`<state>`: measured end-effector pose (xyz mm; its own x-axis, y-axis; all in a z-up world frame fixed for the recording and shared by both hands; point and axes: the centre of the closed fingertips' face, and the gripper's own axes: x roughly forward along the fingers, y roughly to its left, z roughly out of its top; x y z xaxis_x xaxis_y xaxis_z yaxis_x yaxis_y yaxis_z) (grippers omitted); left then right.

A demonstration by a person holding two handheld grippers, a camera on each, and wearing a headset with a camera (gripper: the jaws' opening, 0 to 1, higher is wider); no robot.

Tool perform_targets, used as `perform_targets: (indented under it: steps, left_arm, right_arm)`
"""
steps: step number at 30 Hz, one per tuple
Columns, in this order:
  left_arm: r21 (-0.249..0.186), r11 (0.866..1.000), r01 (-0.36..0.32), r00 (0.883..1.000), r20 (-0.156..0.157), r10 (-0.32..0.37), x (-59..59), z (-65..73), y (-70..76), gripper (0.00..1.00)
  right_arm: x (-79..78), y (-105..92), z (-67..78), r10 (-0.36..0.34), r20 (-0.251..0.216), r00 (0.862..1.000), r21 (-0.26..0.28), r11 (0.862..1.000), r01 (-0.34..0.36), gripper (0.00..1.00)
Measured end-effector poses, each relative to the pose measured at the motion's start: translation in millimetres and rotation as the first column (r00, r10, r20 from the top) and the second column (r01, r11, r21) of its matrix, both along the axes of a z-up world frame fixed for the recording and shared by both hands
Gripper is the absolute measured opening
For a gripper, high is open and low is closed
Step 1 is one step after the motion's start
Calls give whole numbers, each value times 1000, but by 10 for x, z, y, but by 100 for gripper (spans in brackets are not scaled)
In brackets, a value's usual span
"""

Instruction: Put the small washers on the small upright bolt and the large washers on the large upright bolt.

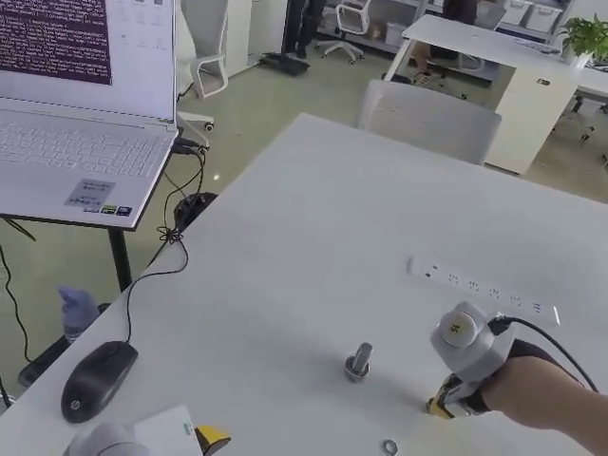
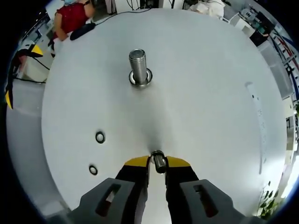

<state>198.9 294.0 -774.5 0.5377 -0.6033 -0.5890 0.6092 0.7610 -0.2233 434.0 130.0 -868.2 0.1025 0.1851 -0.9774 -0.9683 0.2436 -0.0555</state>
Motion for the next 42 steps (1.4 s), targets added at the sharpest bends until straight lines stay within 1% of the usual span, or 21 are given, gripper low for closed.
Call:
perform_targets:
  steps: [7, 14, 20, 25, 28, 30, 33, 35, 38, 40, 42]
  left_arm:
    - [2, 1000, -4, 1000, -2, 4, -16, -3, -5, 86]
    - [0, 1000, -9, 1000, 8, 9, 9, 37, -10, 85]
    - [-2, 1000, -6, 1000, 5, 6, 9, 28, -26, 85]
    - [-1, 1000, 2, 1000, -5, -2, -15, 7, -28, 83]
    - [-6, 1000, -1, 1000, 0, 1, -8, 19, -24, 84]
    - [-16, 1000, -3, 1000, -2, 3, -3, 26, -24, 84]
    - [-11, 1000, -2, 1000, 2, 2, 6, 30, -19, 84]
    - [-18, 1000, 0, 1000, -2, 0, 3, 33, -32, 84]
    - [-14, 1000, 9, 1000, -5, -9, -9, 22, -42, 84]
    - [-18, 1000, 12, 1000, -13, -12, -25, 10, -48, 84]
    - [-12, 1000, 13, 1000, -12, -14, -30, -4, -39, 84]
  right_arm:
    - [-18, -4, -29, 0, -1, 1000, 2, 1000, 0, 13]
    - [-19, -20, -40, -9, -3, 1000, 2, 1000, 9, 13]
    - [-10, -26, -50, -12, -6, 1000, 1, 1000, 12, 13]
    - [-14, -23, -48, -16, -8, 1000, 1, 1000, 16, 13]
    - [-16, -22, -46, -17, -8, 1000, 1, 1000, 17, 13]
    - [-24, -19, -41, -22, -10, 1000, 1, 1000, 22, 13]
    - [-16, -20, -47, -22, -13, 1000, 0, 1000, 22, 14]
    - [-13, -21, -50, -21, -13, 1000, 0, 1000, 21, 14]
    - [-12, -21, -51, -14, -13, 1000, 0, 1000, 14, 14]
    - [-15, -21, -49, -12, -14, 1000, 0, 1000, 12, 14]
    - [-6, -25, -52, -9, -8, 1000, -3, 1000, 9, 15]
